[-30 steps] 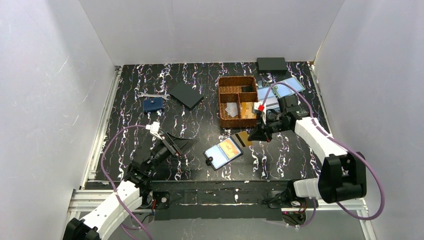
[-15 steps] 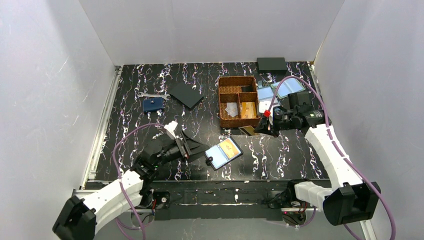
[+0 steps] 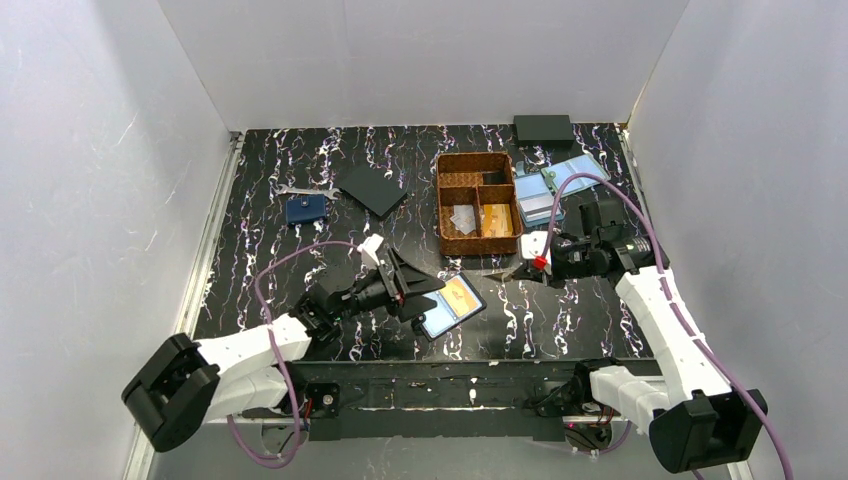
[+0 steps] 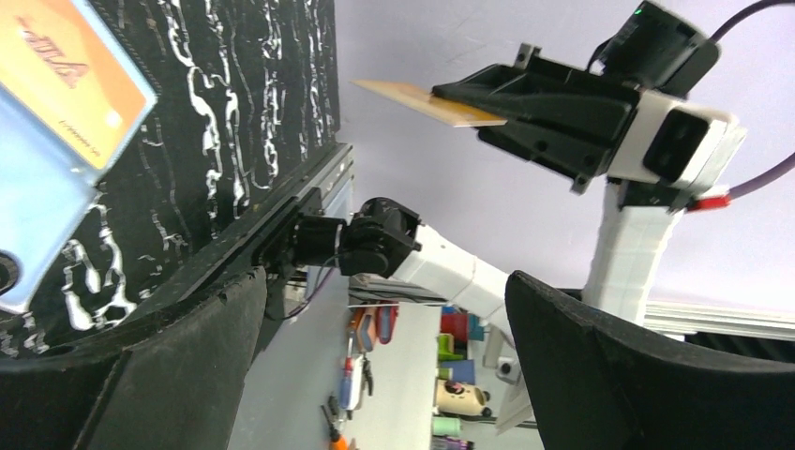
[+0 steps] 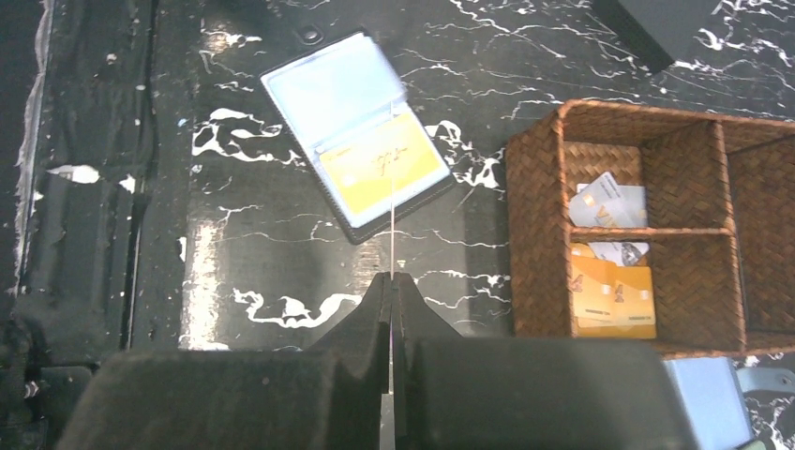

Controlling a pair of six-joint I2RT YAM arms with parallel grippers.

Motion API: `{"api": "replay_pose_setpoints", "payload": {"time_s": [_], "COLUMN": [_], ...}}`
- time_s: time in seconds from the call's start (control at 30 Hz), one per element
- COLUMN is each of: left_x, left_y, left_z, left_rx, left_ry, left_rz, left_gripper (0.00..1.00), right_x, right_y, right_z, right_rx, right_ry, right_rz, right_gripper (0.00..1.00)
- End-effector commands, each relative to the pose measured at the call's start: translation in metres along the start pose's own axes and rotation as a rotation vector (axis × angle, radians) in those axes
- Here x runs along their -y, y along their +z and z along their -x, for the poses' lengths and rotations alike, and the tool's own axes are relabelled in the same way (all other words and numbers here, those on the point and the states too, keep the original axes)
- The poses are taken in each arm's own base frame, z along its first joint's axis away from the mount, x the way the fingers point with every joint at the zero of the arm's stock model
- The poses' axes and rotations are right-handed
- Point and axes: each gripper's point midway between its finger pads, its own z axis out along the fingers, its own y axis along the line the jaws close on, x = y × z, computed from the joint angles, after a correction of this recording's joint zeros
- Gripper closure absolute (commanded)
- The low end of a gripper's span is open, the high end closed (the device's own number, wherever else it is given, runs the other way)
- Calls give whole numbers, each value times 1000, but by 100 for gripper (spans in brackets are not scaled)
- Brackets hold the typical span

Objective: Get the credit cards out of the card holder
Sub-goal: Remove the credit card from the card holder.

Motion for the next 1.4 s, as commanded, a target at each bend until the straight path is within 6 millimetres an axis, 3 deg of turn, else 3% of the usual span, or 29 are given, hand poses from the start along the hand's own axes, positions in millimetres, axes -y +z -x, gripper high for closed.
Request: {"api": "replay_pose_setpoints", "payload": {"time_s": [0.0, 0.27, 0.63, 1.03, 1.37], "left_x": [26, 8, 1, -20, -2], "left_y": [19, 59, 95, 88, 95], "left_z": [-3, -15, -15, -19, -24], "left_rx": [-23, -118, -127, -79, -104], "left_ry": [-61, -233, -451, -525, -522], "left_rz": [-60, -5, -102, -58, -100], "left_gripper": [2, 4, 13, 17, 36], "right_x": [-11, -41, -55, -35, -36], "right_y": [4, 13, 28, 37, 45], "right_z": [13, 30, 17, 0, -12], "right_rx": [97, 274, 310, 238, 206], "right_ry": [-119, -214, -232, -305, -324], "right_rz": [19, 117, 164, 146, 152], "right_gripper": [99, 99, 99, 99, 99]}}
